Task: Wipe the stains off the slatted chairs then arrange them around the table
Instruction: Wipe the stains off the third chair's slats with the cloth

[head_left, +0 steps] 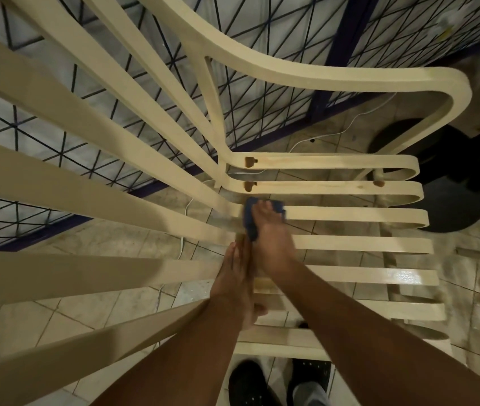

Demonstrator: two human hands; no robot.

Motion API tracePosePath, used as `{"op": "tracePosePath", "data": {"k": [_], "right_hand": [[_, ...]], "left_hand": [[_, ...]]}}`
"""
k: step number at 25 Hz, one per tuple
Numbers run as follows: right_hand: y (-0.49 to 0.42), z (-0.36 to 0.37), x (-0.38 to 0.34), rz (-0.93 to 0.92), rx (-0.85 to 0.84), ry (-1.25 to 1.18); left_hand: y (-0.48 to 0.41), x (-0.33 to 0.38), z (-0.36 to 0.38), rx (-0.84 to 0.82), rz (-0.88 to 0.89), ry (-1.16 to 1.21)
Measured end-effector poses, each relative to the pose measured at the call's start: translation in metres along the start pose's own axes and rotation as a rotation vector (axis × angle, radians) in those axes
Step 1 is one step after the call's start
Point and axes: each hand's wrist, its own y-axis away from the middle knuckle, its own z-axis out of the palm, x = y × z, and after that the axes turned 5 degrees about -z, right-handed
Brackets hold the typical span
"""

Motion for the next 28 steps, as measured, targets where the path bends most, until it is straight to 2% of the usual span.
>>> {"op": "tracePosePath", "data": {"k": [1,2,3,4,5,6,7,8,9,10,11,12,13,15,19,21,24,28], "right_hand": [[-0.004,0.002,-0.018,0.011,-0.052,-0.144],[-0.013,0.001,-0.029,0.059,-0.079,-0.344],[-0.013,-0.008,-0.034,0.122,-0.098,-0.589],[-0.017,-0.010,-0.046,0.195,-0.065,-0.828],[-0.019,-0.009,-0.049,0.330,0.057,-1.058],[-0.017,-0.011,-0.051,0.520,0.217,-1.182],[-0.010,-0.009,-0.045,0.696,0.459,-1.131],[-0.013,0.000,-0.035,0.863,0.614,-1.048],[-0.014,0.001,-0.036,0.958,0.579,-1.209],[-0.016,0.005,-0.037,0.945,0.416,-1.433],[-0.015,0.006,-0.034,0.809,0.239,-1.552],[-0.015,0.010,-0.029,0.705,0.184,-1.523],[-0.015,0.011,-0.024,0.653,0.202,-1.438],[-0.031,0.016,-0.026,0.628,0.287,-1.238],[-0.050,0.006,-0.019,0.615,0.274,-0.695],[-0.052,-0.003,-0.010,0.520,0.263,-0.496],[-0.046,-0.019,0.001,0.413,0.282,-0.330],[-0.023,-0.045,0.058,0.445,0.373,-0.290]], "left_hand": [[0.004,-0.005,-0.001,0.032,-0.074,-0.159],[0.010,-0.006,-0.005,0.075,-0.037,-0.228],[0.013,-0.003,-0.004,0.048,0.066,-0.220],[0.007,0.005,-0.001,0.125,0.074,-0.193],[0.006,0.005,-0.006,0.081,0.087,-0.129],[0.006,0.004,-0.012,0.092,0.085,-0.098],[0.003,0.004,-0.010,0.130,0.075,-0.069],[0.002,0.005,-0.006,0.131,0.072,-0.030],[0.003,0.004,-0.006,0.120,0.096,-0.042],[0.005,0.004,-0.006,0.109,0.121,-0.084],[0.006,0.004,-0.006,0.108,0.131,-0.102],[0.007,0.004,-0.007,0.097,0.137,-0.110],[0.006,0.005,-0.006,0.081,0.152,-0.110],[0.004,0.007,-0.003,0.080,0.149,-0.103],[0.004,0.007,-0.003,0.106,0.113,-0.024],[0.005,0.007,-0.002,0.135,0.112,0.014],[0.007,0.006,-0.002,0.164,0.105,0.049],[0.010,0.003,-0.002,0.163,0.110,0.104]]}}
